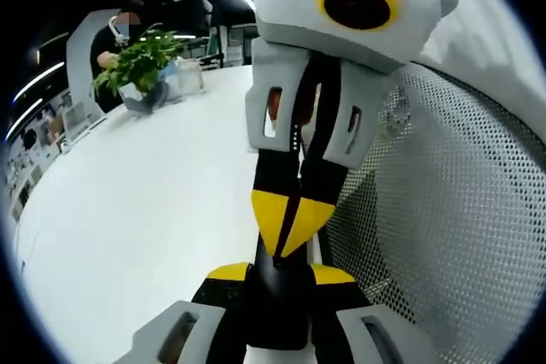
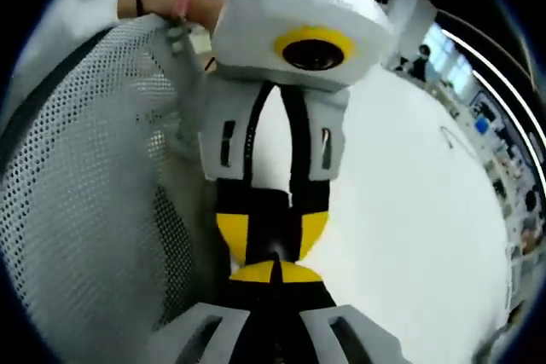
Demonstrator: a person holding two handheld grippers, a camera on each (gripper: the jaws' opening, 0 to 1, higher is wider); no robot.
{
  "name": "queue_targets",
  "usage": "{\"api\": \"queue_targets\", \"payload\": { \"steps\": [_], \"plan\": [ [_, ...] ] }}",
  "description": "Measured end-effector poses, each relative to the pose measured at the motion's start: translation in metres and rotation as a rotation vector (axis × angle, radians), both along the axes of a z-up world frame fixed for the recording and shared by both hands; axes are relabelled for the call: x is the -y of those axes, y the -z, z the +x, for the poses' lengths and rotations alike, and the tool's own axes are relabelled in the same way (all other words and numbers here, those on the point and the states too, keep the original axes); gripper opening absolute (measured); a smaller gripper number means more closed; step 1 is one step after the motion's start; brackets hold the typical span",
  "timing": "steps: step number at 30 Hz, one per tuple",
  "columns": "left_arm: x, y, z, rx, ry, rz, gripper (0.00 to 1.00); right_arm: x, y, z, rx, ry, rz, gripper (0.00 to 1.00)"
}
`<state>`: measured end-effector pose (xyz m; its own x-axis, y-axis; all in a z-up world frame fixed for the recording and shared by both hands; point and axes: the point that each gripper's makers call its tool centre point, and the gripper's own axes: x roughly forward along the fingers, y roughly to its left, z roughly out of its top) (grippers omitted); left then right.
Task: Press the specified remote control buttons in sequence, fully releasing each button before pressing the next.
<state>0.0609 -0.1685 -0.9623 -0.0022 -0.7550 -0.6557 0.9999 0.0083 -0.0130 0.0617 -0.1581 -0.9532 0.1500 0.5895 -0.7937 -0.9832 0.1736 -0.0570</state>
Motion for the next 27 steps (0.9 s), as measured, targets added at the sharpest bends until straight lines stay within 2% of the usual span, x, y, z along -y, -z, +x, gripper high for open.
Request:
{"api": "queue_targets", "payload": {
  "steps": [2,8,16,20,27],
  "plan": [
    [0.0001,-0.0001,0.0001,-0.004,-0.004,-0.003,0.25,0.0007,-0.0015,-0.0009,-0.063,0.047,0.014,0.00],
    [-0.0001,0.0001,0.0009,-0.015,-0.018,-0.008,0.25,-0.0020,0.0007,-0.0012,-0.018,-0.046,-0.048,0.00],
    [0.0004,0.0004,0.0015,-0.007,-0.008,-0.004,0.25,-0.0025,0.0010,-0.0001,-0.037,-0.024,-0.036,0.00],
    [0.0005,0.0008,0.0015,-0.007,-0.009,0.002,0.25,-0.0043,0.0015,0.0000,-0.013,-0.035,-0.036,0.00],
    [0.0014,0.0009,0.0006,-0.009,-0.024,0.034,0.25,-0.0073,0.0006,0.0005,0.012,-0.043,0.020,0.00]
  ]
}}
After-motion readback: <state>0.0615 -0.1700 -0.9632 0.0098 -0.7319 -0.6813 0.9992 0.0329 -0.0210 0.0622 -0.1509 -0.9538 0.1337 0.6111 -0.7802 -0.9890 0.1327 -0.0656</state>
